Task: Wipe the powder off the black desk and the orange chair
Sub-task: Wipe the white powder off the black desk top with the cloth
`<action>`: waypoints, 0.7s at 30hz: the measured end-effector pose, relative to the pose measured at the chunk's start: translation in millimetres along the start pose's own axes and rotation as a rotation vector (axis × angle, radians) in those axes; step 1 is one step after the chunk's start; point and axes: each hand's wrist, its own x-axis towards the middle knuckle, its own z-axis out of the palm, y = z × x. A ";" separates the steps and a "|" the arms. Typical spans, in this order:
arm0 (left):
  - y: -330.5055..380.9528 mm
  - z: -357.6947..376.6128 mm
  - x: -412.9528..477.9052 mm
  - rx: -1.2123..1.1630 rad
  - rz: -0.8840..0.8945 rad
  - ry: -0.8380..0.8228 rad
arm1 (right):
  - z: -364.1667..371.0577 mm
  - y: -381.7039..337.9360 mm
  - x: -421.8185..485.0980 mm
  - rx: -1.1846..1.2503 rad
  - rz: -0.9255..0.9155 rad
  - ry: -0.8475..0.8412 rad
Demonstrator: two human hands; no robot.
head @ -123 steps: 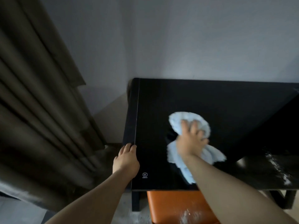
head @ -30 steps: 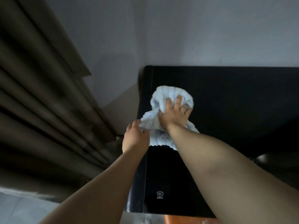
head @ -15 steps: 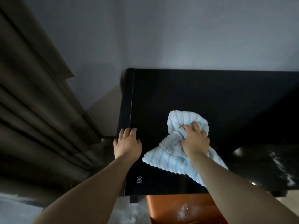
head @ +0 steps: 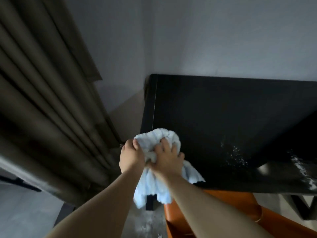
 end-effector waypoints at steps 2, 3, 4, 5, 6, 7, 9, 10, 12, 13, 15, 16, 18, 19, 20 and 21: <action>-1.1 -1.9 -1.9 0.044 0.063 -0.017 | -10.6 39.8 1.5 -0.052 0.067 0.056; -0.9 -3.0 -2.1 0.062 0.090 -0.025 | -19.4 60.6 1.1 -0.082 0.136 0.071; -1.3 -3.8 -2.5 0.077 0.111 -0.031 | -29.4 80.4 -0.2 -0.115 0.210 0.083; -1.7 -4.7 -2.8 0.091 0.129 -0.036 | -39.1 96.6 -2.0 -0.146 0.273 0.099; -2.3 -5.8 -3.1 0.100 0.144 -0.038 | -47.5 107.8 -4.5 -0.171 0.318 0.122; -2.9 -7.0 -2.8 0.107 0.155 -0.040 | -52.8 113.1 -6.0 -0.180 0.331 0.163; -4.6 -9.2 -1.1 0.117 0.162 -0.035 | -55.3 102.2 -6.1 -0.112 0.268 0.263; -5.1 -10.0 0.0 0.117 0.159 -0.029 | -52.5 86.3 -6.9 -0.055 0.205 0.272; -5.2 -10.0 1.7 0.113 0.154 -0.018 | -36.8 42.7 -11.3 0.026 0.052 0.196; -5.1 -9.7 2.2 0.112 0.148 -0.017 | -24.2 21.8 -16.1 0.050 -0.016 0.130; -5.9 -9.1 3.0 0.111 0.137 -0.028 | -3.7 -2.5 -26.7 0.007 -0.093 0.019; -6.6 -8.8 3.6 0.117 0.136 -0.040 | 0.7 -0.9 -27.7 -0.053 -0.106 -0.002; -8.0 -6.6 4.8 0.153 0.136 -0.080 | -4.2 22.8 -19.8 -0.091 -0.066 0.022; -8.5 -4.9 4.9 0.176 0.134 -0.105 | -12.1 40.4 -13.8 -0.085 -0.006 0.041; -9.0 -3.0 4.7 0.197 0.137 -0.130 | -22.3 57.6 -7.9 -0.082 0.075 0.054; -9.5 -1.2 4.6 0.214 0.146 -0.152 | -33.5 72.4 -2.1 -0.087 0.158 0.074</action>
